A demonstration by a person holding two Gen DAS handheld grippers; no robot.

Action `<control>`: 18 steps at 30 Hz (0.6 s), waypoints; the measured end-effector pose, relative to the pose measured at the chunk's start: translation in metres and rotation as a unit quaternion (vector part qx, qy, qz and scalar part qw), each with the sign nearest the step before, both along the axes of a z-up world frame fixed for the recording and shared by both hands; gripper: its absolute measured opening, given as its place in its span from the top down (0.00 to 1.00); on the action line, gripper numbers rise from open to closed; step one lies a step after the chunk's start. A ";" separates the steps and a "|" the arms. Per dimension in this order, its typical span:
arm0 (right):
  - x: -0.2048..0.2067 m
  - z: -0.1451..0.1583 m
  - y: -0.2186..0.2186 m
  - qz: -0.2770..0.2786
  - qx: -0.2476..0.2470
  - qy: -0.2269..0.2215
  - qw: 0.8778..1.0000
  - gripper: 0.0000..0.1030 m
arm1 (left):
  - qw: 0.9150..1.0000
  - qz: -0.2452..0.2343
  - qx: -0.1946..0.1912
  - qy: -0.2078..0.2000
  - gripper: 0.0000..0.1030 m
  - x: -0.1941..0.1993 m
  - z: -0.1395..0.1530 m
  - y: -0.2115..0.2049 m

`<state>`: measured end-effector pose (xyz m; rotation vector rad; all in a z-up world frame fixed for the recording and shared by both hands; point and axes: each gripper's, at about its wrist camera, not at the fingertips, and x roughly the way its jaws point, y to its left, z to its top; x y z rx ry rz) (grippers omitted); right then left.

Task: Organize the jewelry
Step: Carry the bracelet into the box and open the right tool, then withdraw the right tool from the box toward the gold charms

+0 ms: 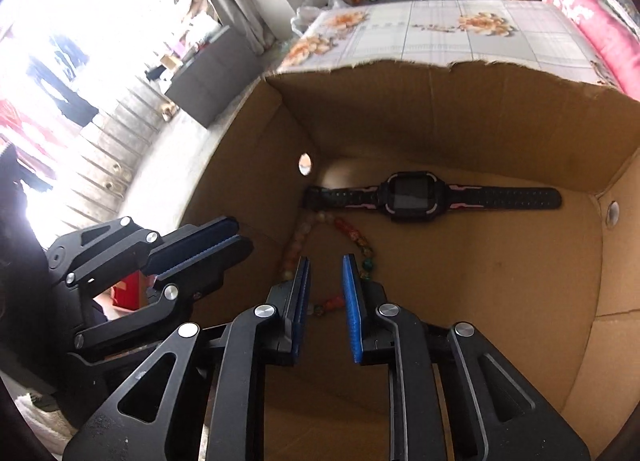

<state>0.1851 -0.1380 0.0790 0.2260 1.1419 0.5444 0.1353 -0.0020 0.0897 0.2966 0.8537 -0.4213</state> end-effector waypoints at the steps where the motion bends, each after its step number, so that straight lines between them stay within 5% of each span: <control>1: -0.001 0.002 -0.003 -0.003 0.005 -0.005 1.000 0.80 | 1.000 0.001 -0.005 -0.004 0.90 -0.003 0.004 0.002; 12: -0.113 0.064 -0.090 -0.060 0.094 -0.134 0.985 0.70 | 0.989 -0.040 -0.127 -0.061 0.63 -0.095 0.044 0.035; 18: -0.154 0.026 -0.110 -0.095 0.084 -0.090 0.988 0.70 | 0.989 -0.036 -0.144 -0.007 0.60 -0.118 0.006 0.025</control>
